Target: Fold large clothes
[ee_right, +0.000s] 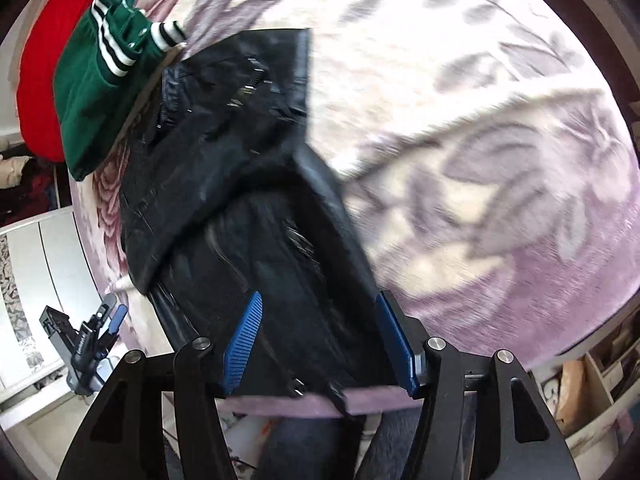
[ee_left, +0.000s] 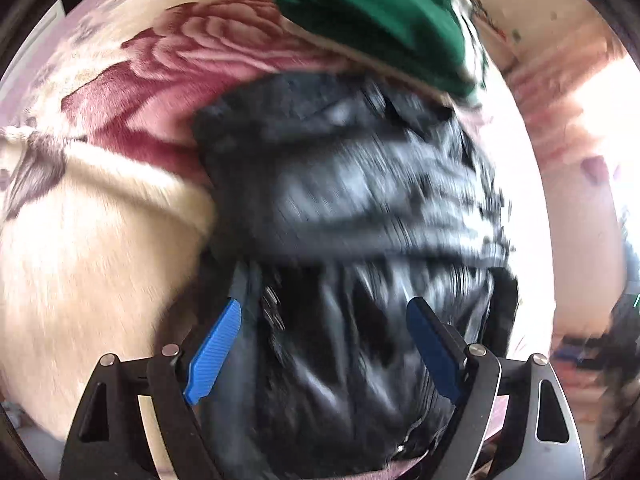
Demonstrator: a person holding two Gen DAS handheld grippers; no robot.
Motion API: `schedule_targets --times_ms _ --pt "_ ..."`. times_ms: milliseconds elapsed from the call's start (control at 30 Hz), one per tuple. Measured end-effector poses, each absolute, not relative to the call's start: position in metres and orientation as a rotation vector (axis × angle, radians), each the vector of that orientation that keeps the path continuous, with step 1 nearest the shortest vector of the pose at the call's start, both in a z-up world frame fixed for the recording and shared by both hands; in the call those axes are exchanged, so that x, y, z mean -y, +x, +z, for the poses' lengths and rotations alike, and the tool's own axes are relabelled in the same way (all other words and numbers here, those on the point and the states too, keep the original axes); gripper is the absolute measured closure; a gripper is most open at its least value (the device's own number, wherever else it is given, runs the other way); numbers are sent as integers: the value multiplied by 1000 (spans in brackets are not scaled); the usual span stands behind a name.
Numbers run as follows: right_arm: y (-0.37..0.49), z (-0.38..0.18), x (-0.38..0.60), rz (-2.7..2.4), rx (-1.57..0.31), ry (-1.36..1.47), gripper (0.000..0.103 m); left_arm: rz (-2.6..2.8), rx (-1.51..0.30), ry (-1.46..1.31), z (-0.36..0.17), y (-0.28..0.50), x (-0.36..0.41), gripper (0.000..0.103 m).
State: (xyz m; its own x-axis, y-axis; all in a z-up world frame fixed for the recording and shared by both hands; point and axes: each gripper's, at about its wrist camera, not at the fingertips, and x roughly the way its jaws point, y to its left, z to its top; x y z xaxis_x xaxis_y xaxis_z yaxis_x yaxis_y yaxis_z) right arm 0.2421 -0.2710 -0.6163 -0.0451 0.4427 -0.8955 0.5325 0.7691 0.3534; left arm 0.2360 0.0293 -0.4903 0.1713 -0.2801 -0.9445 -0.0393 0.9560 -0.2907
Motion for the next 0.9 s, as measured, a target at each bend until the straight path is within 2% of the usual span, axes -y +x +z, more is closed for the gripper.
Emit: schedule_targets --times_ms 300,400,433,500,600,633,700,767,900 --pt "275 -651 365 133 -1734 736 41 -279 -1543 -213 -534 120 183 19" --pt "281 -653 396 186 -1755 690 41 -316 -1575 -74 -562 100 260 23" --pt "282 -655 406 187 -1760 684 41 -304 -1576 -34 -570 98 273 29" --pt "286 -660 424 186 -1767 677 41 -204 -1562 77 -585 97 288 63" --pt "303 -667 440 225 -1724 688 41 -133 -1501 40 -585 97 276 87" --pt "310 -669 441 245 -1709 700 41 -136 -1487 36 -581 96 274 89" --pt "330 -679 438 310 -1668 744 26 -147 -1455 56 -569 89 272 94" --pt "356 -695 425 391 -1625 801 17 -151 -1422 53 -556 83 269 95" --pt "400 -736 382 531 -1608 919 16 -133 -1375 27 -534 80 259 95"
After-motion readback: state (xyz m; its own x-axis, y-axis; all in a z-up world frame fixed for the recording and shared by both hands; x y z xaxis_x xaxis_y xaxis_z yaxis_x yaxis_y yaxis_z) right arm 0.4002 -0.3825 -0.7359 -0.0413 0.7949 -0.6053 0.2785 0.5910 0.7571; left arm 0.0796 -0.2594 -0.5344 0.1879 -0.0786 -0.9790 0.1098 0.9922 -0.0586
